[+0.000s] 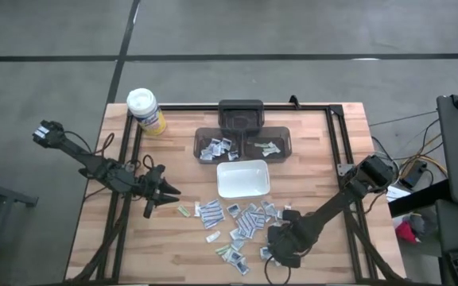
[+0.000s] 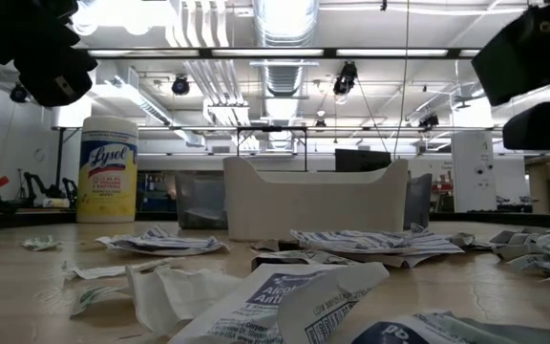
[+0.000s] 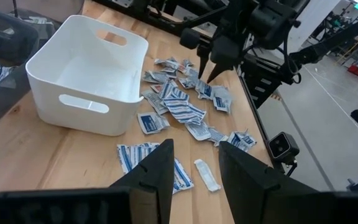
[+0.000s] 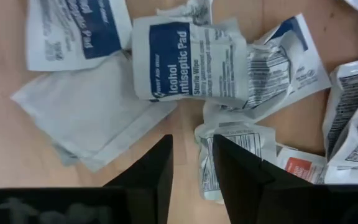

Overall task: Pick & Place First Aid Supplies
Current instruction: Put the alcohol pad into the bottom left black bin

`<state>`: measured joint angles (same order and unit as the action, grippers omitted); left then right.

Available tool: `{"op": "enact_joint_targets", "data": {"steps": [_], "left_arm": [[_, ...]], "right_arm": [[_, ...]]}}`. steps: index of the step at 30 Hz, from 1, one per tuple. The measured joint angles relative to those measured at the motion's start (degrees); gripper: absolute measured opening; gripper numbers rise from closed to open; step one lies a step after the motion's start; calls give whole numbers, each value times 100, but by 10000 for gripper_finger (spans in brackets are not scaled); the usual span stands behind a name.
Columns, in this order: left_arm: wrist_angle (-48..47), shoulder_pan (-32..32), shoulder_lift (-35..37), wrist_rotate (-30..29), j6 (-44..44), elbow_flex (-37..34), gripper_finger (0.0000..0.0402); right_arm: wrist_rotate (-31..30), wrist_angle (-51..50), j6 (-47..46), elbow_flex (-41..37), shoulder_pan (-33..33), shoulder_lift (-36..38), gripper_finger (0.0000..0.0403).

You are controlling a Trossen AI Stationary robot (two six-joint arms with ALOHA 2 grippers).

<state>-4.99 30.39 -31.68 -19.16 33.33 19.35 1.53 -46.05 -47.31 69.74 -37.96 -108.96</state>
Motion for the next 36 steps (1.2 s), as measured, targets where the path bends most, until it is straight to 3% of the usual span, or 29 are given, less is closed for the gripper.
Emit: {"op": "enact_joint_targets", "data": {"steps": [8,19,27,36], "left_arm": [[8,0,-10,-1,13,0,119],[24,0,-99,-2,14,0,119],[15,4,-118,-2,12,0,119],[40,3,-122,-4,21,0,119]], "right_arm": [[-24,53,-14,-49,1,-216,92],[-11,-7,-360,-73,3,-112,14],[337,-519,-636,-93,3,350,8],[903,-335,-583,-82,39,1180,8]]}}
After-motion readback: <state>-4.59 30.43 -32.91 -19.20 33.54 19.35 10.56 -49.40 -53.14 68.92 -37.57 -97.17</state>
